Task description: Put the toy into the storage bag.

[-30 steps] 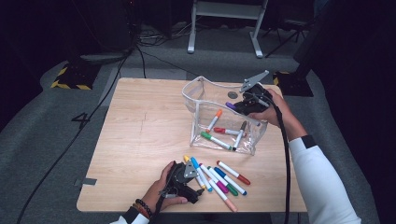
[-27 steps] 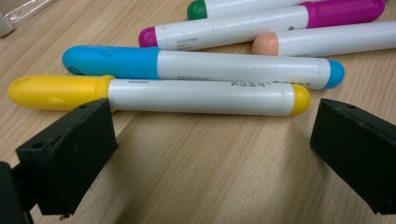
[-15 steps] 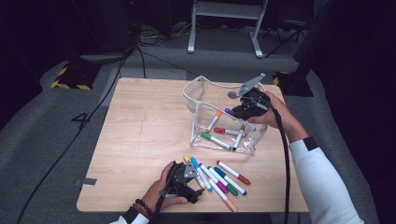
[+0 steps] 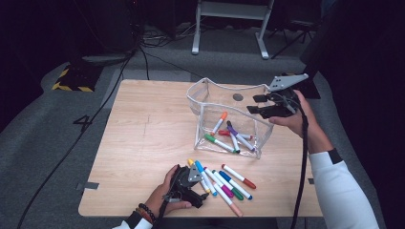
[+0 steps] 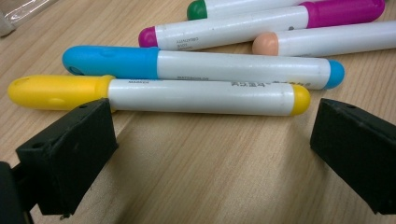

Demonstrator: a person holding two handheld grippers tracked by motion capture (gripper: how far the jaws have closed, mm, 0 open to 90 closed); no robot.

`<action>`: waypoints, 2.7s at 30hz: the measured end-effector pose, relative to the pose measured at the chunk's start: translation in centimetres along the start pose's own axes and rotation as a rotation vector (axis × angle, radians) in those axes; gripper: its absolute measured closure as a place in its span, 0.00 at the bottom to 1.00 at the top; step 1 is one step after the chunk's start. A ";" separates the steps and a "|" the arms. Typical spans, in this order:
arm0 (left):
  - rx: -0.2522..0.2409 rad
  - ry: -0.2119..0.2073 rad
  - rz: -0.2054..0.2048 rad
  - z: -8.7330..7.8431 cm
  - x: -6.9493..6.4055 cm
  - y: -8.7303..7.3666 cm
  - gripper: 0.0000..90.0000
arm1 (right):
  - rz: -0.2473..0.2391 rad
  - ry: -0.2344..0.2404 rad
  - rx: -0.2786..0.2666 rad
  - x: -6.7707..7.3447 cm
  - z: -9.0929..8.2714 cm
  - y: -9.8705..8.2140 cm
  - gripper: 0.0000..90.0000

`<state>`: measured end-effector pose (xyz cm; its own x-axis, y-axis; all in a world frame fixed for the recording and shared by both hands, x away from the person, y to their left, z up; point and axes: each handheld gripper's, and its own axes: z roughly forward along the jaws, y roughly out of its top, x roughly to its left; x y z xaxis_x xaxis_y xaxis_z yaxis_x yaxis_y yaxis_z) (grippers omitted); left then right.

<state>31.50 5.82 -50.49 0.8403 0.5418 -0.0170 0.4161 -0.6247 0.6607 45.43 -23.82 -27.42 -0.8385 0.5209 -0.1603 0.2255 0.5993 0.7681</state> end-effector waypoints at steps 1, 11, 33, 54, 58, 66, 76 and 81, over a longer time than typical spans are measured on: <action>0.001 0.000 0.001 0.0 0.0 0.0 0.01 | -0.007 -0.005 -0.011 0.3 -0.6 -0.2 0.53; -0.001 0.000 0.000 0.0 0.0 0.0 0.01 | 0.010 0.029 -0.151 3.1 -5.5 -5.5 0.45; 0.000 0.000 0.001 0.0 0.0 0.0 0.01 | 0.061 0.177 0.005 10.3 1.7 -19.8 0.47; -0.002 0.016 -0.016 0.2 -0.1 0.2 0.01 | 0.055 0.160 0.126 10.1 6.5 -21.0 0.83; -0.002 0.028 -0.029 0.3 -0.2 0.3 0.01 | 0.047 0.159 0.133 9.7 6.2 -21.2 0.84; 0.000 0.033 -0.036 0.3 -0.3 0.4 0.01 | 0.042 0.141 0.111 8.8 4.6 -21.3 0.84; 0.000 0.033 -0.036 0.3 -0.3 0.4 0.01 | 0.007 0.129 0.019 8.5 1.3 -19.3 0.84; 0.000 0.033 -0.036 0.3 -0.3 0.4 0.01 | -0.032 0.114 -0.045 8.0 -0.8 -16.4 0.84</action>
<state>31.54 5.27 -50.48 0.8132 0.5818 -0.0158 0.4456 -0.6050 0.6598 34.61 -29.93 -40.85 -0.8964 0.4278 -0.1157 0.1774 0.5856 0.7909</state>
